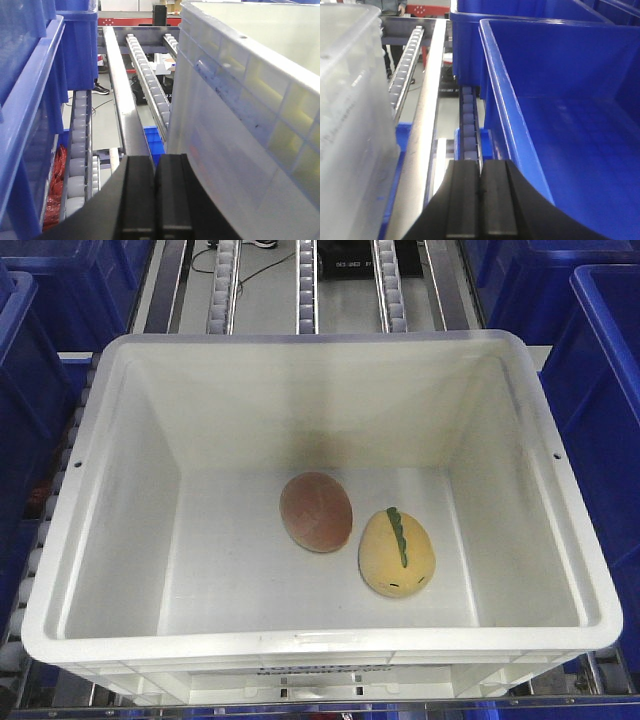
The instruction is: Place moving items into box and shelve
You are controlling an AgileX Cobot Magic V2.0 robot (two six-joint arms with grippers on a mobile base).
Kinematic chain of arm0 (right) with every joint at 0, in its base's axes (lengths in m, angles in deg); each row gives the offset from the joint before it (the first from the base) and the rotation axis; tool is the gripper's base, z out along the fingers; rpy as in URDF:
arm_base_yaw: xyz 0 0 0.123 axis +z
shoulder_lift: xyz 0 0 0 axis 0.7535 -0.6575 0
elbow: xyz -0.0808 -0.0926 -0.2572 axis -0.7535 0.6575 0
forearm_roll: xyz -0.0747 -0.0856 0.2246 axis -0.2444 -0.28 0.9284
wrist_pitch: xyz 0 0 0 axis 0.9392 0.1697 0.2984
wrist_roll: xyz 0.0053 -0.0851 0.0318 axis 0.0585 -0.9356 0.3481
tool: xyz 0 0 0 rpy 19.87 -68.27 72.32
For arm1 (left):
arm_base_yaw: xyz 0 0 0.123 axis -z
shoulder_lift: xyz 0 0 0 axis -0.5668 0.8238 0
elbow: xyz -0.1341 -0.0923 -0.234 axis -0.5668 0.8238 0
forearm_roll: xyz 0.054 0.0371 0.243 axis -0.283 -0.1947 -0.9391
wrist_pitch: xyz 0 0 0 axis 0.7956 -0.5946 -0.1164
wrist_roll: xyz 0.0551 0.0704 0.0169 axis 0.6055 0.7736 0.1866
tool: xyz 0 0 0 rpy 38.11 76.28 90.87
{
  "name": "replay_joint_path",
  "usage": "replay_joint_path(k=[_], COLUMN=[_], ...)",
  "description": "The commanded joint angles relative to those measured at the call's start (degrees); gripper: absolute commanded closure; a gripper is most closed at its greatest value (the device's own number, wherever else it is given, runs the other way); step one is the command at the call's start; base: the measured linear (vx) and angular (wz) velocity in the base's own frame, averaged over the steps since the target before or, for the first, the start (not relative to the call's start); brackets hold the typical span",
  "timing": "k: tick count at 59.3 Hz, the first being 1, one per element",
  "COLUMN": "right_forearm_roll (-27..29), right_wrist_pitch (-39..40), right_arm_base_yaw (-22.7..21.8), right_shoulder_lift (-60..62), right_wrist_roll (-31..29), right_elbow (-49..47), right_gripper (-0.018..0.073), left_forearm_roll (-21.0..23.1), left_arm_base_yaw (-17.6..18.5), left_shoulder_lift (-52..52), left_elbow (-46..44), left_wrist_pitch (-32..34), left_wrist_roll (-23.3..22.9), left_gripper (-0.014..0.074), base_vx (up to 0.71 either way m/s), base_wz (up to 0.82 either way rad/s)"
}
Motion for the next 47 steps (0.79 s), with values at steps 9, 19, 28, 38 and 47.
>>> replay_joint_path(k=[9,19,28,38,47], right_forearm_roll=[0.3,0.0,0.2,0.2,0.2], right_wrist_pitch=[16.8,15.0,15.4,15.3,15.3], right_arm_base_yaw=[-0.3,-0.3,-0.3,-0.3,-0.3], right_shoulder_lift=[0.7,0.7,0.7,0.7,0.7], right_wrist_roll=[-0.1,-0.2,-0.2,-0.2,-0.2], right_elbow=[7.6,7.5,7.5,7.5,7.5], right_gripper=[0.0571,0.0568,0.0568,0.0568,0.0568], left_forearm_roll=[-0.7,-0.7,-0.7,-0.7,-0.7], left_arm_base_yaw=[-0.5,-0.5,-0.5,-0.5,-0.5], left_shoulder_lift=[-0.7,-0.7,-0.7,-0.7,-0.7], left_elbow=[1.4,1.4,1.4,1.4,1.4], left_wrist_pitch=[5.4,5.4,5.4,5.4,5.4], left_wrist_roll=[-0.1,-0.1,-0.1,-0.1,-0.1], left_gripper=[0.0603,0.0603,0.0603,0.0603,0.0603], base_vx=[0.00,0.00,0.00,0.00,0.00], base_wz=[0.00,0.00,0.00,0.00,0.00])
